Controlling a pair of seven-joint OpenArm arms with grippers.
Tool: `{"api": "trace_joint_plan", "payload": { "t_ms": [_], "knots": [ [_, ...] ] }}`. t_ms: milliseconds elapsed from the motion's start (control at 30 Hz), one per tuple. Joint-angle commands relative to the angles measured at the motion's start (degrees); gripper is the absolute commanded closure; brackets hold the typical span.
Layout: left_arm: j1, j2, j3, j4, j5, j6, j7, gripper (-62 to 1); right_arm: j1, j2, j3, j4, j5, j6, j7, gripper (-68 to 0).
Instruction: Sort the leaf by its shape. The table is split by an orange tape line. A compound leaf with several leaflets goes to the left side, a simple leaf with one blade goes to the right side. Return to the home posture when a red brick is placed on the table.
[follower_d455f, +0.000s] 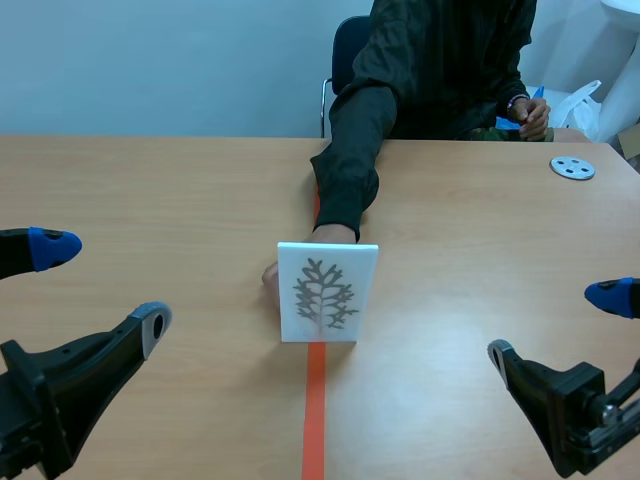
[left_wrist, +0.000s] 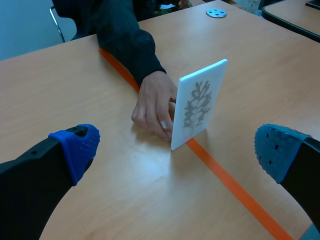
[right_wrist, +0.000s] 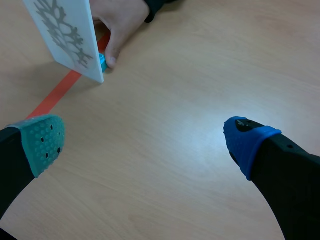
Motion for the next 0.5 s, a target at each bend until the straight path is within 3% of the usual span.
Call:
{"api": "trace_joint_plan", "payload": {
  "t_ms": [0, 467],
  "knots": [
    [-0.2, 0.1, 0.3, 0.9, -0.3, 0.1, -1.0, -62.3, 0.7, 0.2, 0.0, 0.8, 0.4, -0.2, 0.6, -67.9],
    [-0.2, 0.1, 0.3, 0.9, -0.3, 0.3, -1.0, -62.3, 0.6, 0.2, 0.0, 0.8, 0.4, -0.2, 0.5, -67.9]
  ]
}}
